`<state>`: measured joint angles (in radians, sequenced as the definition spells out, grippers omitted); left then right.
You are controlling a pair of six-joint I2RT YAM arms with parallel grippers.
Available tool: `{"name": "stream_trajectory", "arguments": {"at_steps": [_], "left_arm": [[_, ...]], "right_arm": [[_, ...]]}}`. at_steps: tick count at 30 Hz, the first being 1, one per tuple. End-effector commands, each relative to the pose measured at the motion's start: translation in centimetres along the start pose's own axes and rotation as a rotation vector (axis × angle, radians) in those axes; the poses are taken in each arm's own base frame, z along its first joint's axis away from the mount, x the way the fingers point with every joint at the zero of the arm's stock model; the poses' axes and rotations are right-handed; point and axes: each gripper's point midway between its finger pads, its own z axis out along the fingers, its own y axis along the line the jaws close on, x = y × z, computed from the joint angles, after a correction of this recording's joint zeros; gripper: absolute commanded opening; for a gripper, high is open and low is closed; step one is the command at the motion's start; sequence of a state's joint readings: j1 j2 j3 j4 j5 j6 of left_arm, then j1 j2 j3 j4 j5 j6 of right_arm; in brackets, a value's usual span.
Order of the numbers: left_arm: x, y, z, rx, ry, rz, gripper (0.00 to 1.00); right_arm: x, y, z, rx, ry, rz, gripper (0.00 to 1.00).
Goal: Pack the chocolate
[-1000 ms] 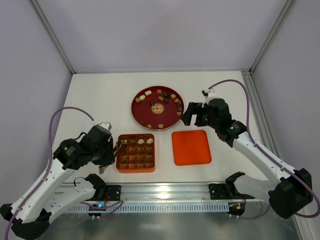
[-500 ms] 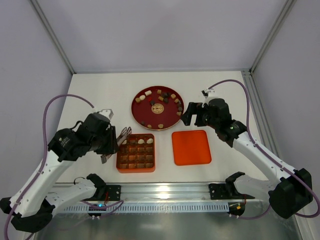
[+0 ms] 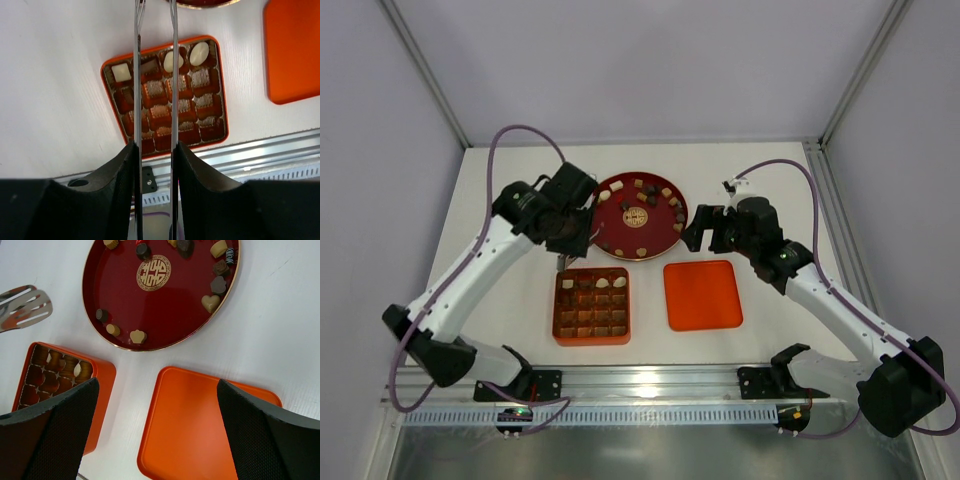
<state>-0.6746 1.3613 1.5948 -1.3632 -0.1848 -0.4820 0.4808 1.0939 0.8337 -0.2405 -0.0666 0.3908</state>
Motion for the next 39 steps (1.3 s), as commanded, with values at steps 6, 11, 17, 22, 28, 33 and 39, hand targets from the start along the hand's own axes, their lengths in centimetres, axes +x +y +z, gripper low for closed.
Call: {"name": "stream_trajectory", "arguments": {"at_steps": [6,11,17,22,28,33,39], "left_arm": [[-9.6,-3.0,3.0,0.026,-0.094,0.105,0.36],[-12.7,-4.3,6.5,0.035,-0.07,0.102,0.35],[-14.6,-4.5,10.5,0.036,-0.044,0.072,0.35],[-15.0,-4.2,12.9,0.027,-0.018,0.06,0.35],[-15.1,-3.9,14.4,0.017,-0.002,0.054,0.35],[-15.1,-3.8,15.4,0.009,0.01,0.056,0.35],[-15.1,-3.5,15.8,-0.002,0.015,0.056,0.34]], "right_arm": [[-2.0,1.1,-1.1,-0.037,-0.071,-0.016,1.0],[-1.8,1.0,-1.5,-0.035,-0.069,-0.016,1.0],[-1.7,0.9,-2.0,-0.027,-0.072,-0.019,1.0],[-1.3,0.6,-2.2,-0.022,-0.066,-0.023,1.0],[-1.3,0.5,-2.4,-0.015,-0.071,-0.025,1.0],[-1.2,0.4,-2.6,-0.014,-0.071,-0.03,1.0],[-1.2,0.3,-2.5,-0.011,-0.069,-0.033,1.0]]}}
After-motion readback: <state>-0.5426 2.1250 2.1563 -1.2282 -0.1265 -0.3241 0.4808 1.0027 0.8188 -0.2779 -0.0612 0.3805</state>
